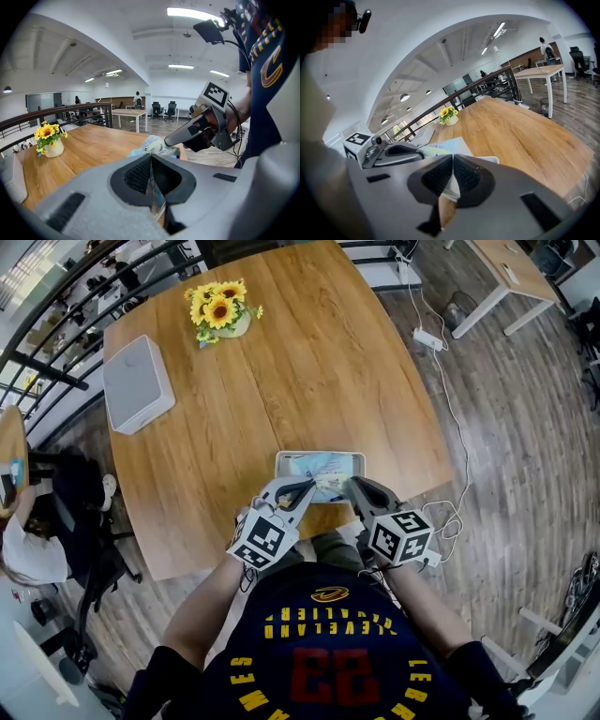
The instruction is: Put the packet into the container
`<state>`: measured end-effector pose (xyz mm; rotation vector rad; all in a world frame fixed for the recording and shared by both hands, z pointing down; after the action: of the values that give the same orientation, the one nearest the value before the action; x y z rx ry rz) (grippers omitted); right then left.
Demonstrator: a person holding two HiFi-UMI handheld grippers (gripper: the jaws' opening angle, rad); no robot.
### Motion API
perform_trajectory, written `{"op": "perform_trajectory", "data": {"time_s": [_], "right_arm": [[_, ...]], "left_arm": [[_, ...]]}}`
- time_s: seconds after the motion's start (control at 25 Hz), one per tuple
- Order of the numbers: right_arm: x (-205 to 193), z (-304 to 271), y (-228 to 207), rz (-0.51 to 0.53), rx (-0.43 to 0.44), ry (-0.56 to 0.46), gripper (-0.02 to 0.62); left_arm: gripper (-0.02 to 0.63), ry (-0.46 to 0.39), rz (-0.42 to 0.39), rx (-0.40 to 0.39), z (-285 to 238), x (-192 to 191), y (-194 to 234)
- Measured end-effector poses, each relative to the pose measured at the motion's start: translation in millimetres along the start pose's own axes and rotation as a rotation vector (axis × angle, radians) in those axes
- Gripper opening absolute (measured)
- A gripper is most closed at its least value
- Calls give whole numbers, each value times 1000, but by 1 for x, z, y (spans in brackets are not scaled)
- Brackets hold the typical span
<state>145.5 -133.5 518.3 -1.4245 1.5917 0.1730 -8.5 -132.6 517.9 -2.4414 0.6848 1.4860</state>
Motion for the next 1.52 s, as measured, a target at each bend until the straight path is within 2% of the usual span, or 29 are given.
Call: {"op": "perform_trajectory", "data": {"time_s": [0.32,1.52], "right_arm": [[-10,-13,-10,46,-18,39,17],[-37,-37,-29,63,-77,108,17]], "left_arm": [[6,34,11,-19,-11,-12,2],[8,126,20,-41,-38,-45,8]]}}
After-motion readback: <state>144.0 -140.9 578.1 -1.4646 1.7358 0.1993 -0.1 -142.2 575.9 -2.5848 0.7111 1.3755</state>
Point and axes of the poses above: the fingertips, and each gripper's own axes: z backward along the fingers, y to its left, x out of its top, the point moved 6 cm from there along z, backward along the fingers, and after that the axes turned 4 degrees about -x, right-handed, at the moved point
